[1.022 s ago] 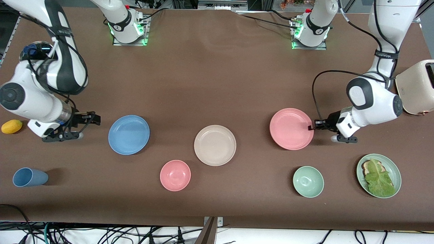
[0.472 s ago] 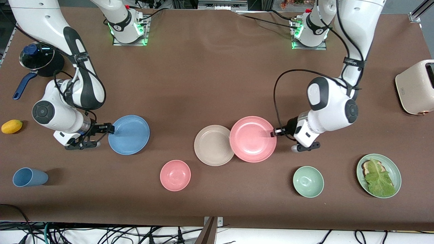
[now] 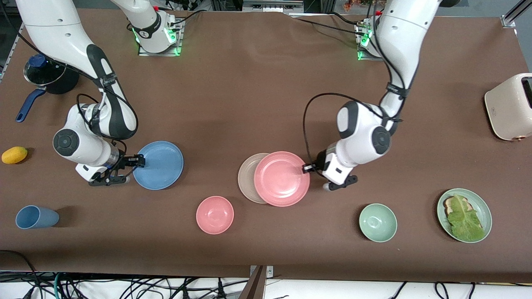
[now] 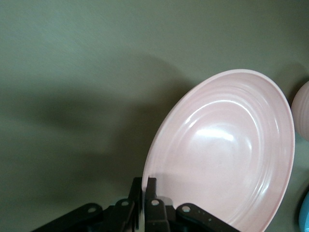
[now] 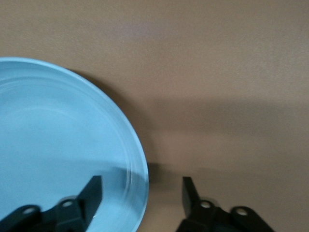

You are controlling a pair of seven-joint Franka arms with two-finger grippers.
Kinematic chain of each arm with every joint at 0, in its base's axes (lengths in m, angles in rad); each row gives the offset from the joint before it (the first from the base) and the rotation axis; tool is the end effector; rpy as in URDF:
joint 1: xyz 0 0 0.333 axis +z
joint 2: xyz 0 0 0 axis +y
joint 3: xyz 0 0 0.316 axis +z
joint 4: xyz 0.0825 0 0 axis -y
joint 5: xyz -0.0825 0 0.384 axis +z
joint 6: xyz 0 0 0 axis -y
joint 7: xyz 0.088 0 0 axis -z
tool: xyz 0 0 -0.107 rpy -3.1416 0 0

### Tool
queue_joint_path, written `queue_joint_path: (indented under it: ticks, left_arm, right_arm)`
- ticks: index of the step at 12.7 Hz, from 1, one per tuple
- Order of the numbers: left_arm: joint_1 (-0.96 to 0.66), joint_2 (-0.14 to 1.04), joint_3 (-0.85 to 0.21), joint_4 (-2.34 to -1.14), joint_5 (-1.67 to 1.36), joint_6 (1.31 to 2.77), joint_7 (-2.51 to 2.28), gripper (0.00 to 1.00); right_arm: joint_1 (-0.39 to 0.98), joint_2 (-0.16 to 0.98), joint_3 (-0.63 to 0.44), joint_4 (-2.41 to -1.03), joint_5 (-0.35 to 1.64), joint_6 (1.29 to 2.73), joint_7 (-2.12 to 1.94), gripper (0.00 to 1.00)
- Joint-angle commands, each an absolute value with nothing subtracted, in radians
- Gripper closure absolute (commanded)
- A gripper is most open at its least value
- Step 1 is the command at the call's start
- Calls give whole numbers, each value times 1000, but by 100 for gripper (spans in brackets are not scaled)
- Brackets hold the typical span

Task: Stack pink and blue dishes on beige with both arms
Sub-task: 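Slide the pink plate onto the beige plate while the right gripper grips the blue plate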

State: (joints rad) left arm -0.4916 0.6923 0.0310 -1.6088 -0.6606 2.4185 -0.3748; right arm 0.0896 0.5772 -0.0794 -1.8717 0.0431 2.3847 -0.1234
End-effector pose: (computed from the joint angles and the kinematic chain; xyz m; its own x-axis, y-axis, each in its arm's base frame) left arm 0.6306 -0.3196 0.2338 0.9286 0.3380 -0.1533 0.3709 -0.8312 0.4141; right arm 0.6314 0.0091 0.1986 0.9917 0.1121 -0.0632 0.1128 -0.9936 0.0080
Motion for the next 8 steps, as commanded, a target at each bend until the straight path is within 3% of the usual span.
queue_joint_path:
  ticks: [1, 7, 8]
  left_arm:
    - [-538, 738, 49, -1554, -675, 2447, -439, 100]
    - [-589, 781, 49, -1555, -676, 2537, -468, 100]
    - [-597, 784, 51, -1555, -676, 2537, -469, 100]
  right_arm:
    - [84, 586, -77, -1867, 63, 2395, -124, 49]
    - [84, 586, -75, -1864, 63, 2387, -126, 100]
    - [84, 586, -75, -1864, 63, 2385, -126, 100]
